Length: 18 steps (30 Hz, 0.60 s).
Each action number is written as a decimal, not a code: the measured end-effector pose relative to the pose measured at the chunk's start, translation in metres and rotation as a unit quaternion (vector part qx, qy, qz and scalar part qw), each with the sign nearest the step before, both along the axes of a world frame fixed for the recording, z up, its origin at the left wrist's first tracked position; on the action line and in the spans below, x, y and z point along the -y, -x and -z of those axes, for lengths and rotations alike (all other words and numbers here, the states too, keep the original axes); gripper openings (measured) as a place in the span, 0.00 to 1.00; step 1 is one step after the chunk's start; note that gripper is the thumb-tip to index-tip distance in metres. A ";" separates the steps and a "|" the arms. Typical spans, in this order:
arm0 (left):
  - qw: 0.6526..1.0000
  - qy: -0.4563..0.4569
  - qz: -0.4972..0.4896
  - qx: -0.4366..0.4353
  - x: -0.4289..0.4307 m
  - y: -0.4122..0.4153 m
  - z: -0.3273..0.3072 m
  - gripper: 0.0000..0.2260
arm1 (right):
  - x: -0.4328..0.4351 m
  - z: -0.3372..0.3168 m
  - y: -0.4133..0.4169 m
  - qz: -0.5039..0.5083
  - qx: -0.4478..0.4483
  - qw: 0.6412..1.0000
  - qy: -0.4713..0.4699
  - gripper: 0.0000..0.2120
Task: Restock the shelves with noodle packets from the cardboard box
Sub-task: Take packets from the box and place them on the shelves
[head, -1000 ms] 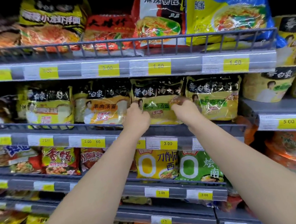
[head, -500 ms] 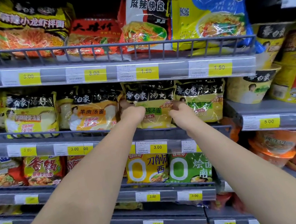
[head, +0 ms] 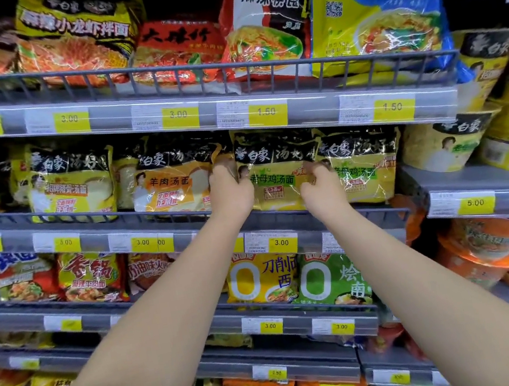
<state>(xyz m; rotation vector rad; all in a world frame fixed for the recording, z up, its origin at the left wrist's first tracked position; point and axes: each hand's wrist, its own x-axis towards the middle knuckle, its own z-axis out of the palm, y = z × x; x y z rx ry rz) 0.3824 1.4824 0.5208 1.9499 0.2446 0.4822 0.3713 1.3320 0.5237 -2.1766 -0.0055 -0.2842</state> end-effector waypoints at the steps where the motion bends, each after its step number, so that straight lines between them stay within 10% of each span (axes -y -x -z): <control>1: 1.000 -0.010 -0.007 0.020 -0.005 0.005 0.001 0.14 | -0.003 -0.001 0.003 0.006 0.023 1.000 0.005 0.22; 9: 0.971 -0.107 -0.214 0.022 -0.087 0.017 0.011 0.21 | -0.060 -0.007 0.013 -0.117 0.029 0.993 -0.021 0.20; 18: 0.982 -0.135 -0.064 -0.119 -0.169 0.004 0.000 0.13 | -0.142 -0.015 -0.010 -0.113 -0.054 0.992 -0.012 0.20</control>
